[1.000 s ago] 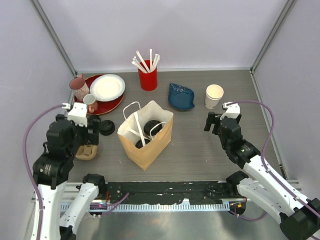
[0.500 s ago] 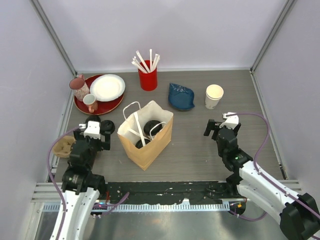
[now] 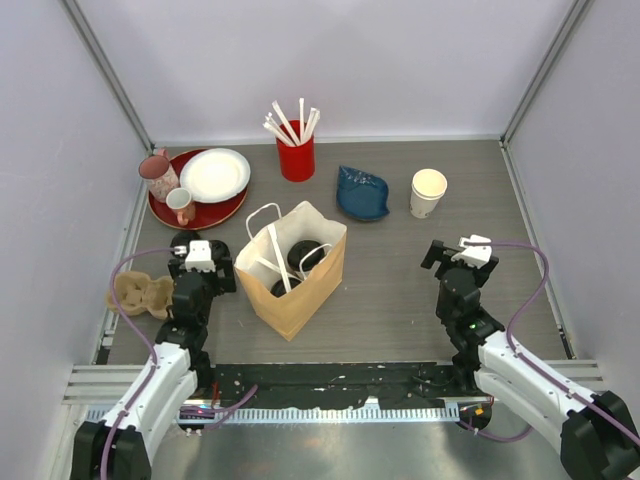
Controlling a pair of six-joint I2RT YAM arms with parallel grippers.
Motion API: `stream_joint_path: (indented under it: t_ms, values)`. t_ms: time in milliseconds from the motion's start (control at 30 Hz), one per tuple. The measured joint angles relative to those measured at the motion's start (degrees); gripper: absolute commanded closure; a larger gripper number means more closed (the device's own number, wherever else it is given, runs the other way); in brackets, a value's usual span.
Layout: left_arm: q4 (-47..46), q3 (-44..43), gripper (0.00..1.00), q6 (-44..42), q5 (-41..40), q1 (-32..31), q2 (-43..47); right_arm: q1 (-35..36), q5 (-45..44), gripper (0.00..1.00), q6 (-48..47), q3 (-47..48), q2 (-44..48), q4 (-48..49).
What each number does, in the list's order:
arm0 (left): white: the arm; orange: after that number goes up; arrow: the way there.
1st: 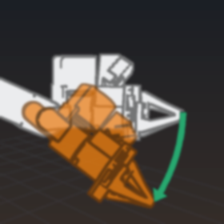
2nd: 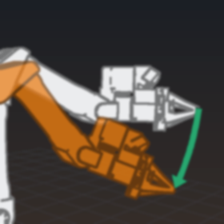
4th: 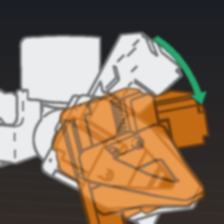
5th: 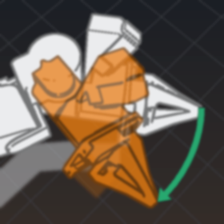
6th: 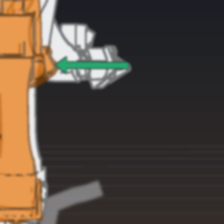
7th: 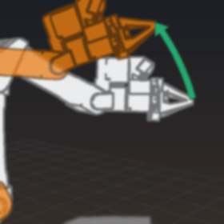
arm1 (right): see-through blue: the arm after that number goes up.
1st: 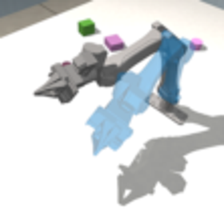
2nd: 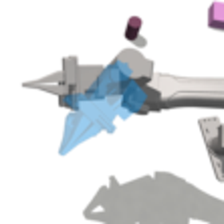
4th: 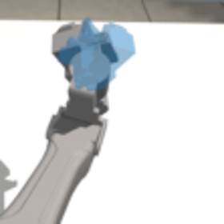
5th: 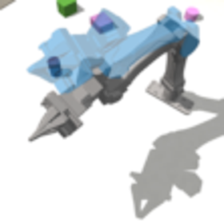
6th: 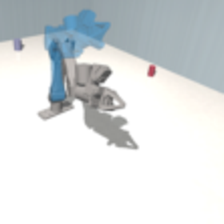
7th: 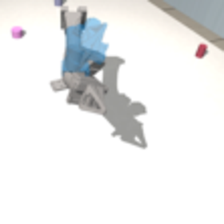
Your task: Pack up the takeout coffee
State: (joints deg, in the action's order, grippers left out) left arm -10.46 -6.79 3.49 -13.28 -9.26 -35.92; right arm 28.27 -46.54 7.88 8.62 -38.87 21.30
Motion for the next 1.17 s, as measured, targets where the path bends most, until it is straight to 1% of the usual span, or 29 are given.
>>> stream_joint_path:
  t_ms: [100,233,367,467,667,967,1067,1167]
  values:
    - [-3.50,1.92,0.00,1.36,-0.59,0.00,0.11,0.00,-2.73,0.01,0.85,-0.04,0.02,1.03]
    - [-7.26,1.95,0.00,2.84,-2.14,0.02,-0.07,0.00,-6.23,0.01,2.12,-0.02,-0.83,1.57]
    - [-8.41,1.95,0.00,3.96,-2.38,0.07,-0.07,0.00,-10.56,0.01,4.28,1.03,-4.26,0.81]
    - [-8.66,1.95,0.00,4.39,-2.43,0.66,-0.04,0.00,-12.13,0.01,5.20,2.16,-6.45,0.00]
    - [-8.66,1.95,0.00,5.14,-2.45,1.66,0.24,0.00,-12.48,0.01,5.88,2.58,-6.54,-0.15]
    - [-8.66,1.95,0.00,5.16,-2.29,1.92,0.35,0.00,-12.02,0.01,5.53,1.42,-1.31,1.44]
    - [-8.66,1.95,0.00,5.18,-2.16,1.92,0.48,0.00,-11.61,0.04,5.16,0.74,-0.87,1.86]
    - [-8.66,1.95,0.00,5.18,-2.16,1.95,0.59,0.00,-11.06,0.03,4.61,0.59,-0.85,2.32]
